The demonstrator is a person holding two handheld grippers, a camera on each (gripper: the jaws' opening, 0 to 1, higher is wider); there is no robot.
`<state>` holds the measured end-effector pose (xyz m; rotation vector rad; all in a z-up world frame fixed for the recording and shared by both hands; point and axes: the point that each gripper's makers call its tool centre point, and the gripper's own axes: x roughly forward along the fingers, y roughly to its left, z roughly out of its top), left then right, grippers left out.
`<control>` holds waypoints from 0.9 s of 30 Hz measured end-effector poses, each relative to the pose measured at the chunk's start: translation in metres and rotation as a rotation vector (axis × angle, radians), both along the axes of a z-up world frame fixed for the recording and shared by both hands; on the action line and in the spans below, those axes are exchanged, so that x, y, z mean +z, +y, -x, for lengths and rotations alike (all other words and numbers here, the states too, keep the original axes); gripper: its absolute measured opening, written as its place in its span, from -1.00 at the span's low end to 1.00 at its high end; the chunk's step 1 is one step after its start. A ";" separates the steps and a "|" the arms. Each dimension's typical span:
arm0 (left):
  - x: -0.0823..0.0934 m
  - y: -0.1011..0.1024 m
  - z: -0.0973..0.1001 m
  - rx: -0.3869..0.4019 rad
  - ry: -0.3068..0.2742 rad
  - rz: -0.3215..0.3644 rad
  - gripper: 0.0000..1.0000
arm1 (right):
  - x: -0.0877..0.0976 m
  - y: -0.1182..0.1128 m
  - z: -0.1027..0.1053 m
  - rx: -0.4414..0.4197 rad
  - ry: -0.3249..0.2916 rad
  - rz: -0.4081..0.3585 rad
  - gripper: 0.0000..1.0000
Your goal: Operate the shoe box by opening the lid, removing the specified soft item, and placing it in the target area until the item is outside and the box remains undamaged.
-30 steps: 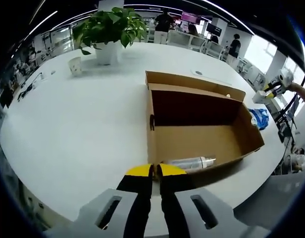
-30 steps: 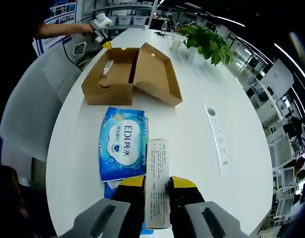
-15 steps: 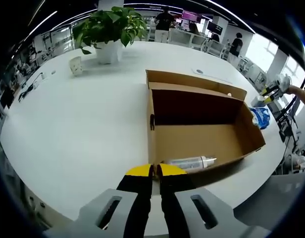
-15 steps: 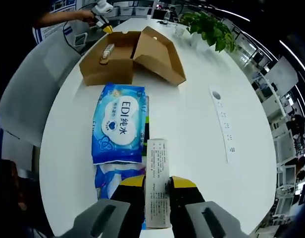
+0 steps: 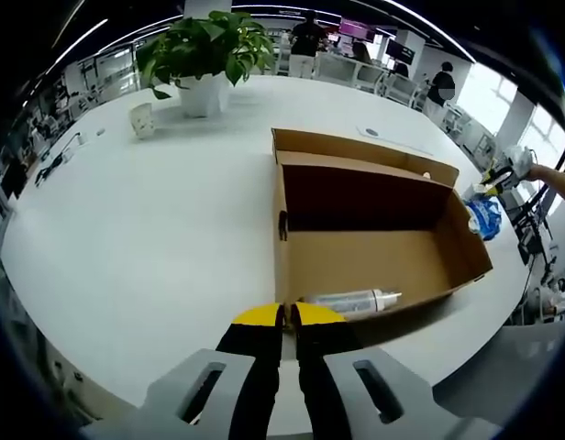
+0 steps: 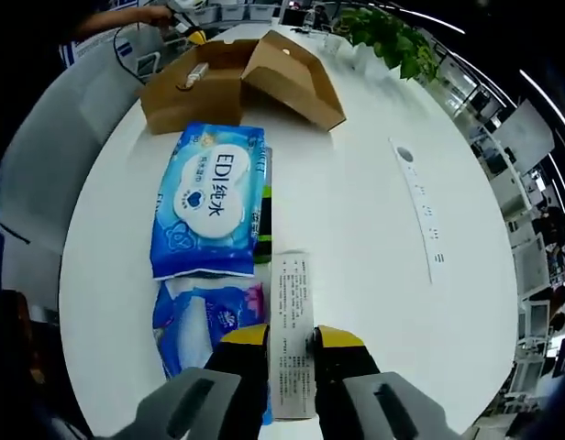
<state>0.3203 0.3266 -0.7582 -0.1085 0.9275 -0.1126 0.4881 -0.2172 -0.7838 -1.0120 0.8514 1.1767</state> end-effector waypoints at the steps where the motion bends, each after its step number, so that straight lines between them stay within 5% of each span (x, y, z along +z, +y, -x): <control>1: 0.000 0.000 0.000 0.000 0.000 0.000 -0.96 | -0.003 -0.006 0.001 0.023 -0.007 0.042 -0.71; 27: -0.002 -0.001 -0.002 -0.006 0.010 -0.004 -0.95 | -0.007 -0.019 -0.011 0.010 -0.042 0.088 -0.69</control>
